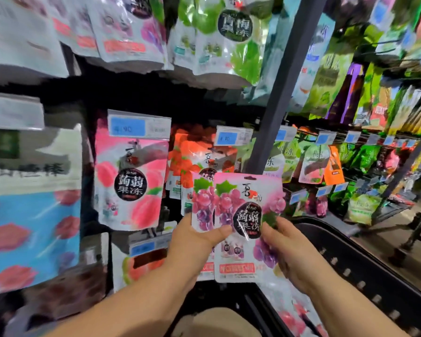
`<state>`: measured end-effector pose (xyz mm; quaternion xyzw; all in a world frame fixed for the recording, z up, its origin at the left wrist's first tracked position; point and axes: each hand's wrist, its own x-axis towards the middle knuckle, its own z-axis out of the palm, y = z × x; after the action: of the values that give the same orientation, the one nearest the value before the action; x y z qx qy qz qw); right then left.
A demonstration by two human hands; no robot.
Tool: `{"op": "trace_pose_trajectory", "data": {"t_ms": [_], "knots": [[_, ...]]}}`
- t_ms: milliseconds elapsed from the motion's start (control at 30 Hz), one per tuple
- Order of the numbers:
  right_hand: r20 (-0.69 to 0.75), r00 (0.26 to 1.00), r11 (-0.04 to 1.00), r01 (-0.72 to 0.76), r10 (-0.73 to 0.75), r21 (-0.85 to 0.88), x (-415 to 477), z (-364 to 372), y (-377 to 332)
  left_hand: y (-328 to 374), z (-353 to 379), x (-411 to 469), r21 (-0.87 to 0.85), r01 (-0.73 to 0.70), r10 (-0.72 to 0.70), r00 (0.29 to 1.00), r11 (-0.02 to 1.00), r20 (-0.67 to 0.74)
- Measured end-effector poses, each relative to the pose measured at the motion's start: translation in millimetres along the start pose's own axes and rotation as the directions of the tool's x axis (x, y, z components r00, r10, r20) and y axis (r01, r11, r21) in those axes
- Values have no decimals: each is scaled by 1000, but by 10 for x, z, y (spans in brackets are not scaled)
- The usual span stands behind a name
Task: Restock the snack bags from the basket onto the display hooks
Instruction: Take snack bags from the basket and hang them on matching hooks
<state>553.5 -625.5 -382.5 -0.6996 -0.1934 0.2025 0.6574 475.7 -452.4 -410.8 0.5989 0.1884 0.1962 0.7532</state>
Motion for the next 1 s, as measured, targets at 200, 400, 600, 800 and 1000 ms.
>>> {"op": "trace_pose_trajectory", "data": {"t_ms": [200,400,600,800,1000], "knots": [[90,993,996,-72,77,-56,72,269,-15,35,-198,-66,30,-74,77,992,997,-100],[12,999,999,36,-36,25,175,450,-148,297,-334,-85,35,-135,138,982,990,-130],[-17,986,980,168,-167,105,209,599,-324,554,-441,-122,56,-194,201,963,979,-177],[97,972,975,208,-215,80,134,804,-585,862,-559,-209,54,-248,254,935,967,-246],[141,939,949,316,-315,17,185,1050,-994,1269,-722,-261,107,-303,322,899,947,-298]]}}
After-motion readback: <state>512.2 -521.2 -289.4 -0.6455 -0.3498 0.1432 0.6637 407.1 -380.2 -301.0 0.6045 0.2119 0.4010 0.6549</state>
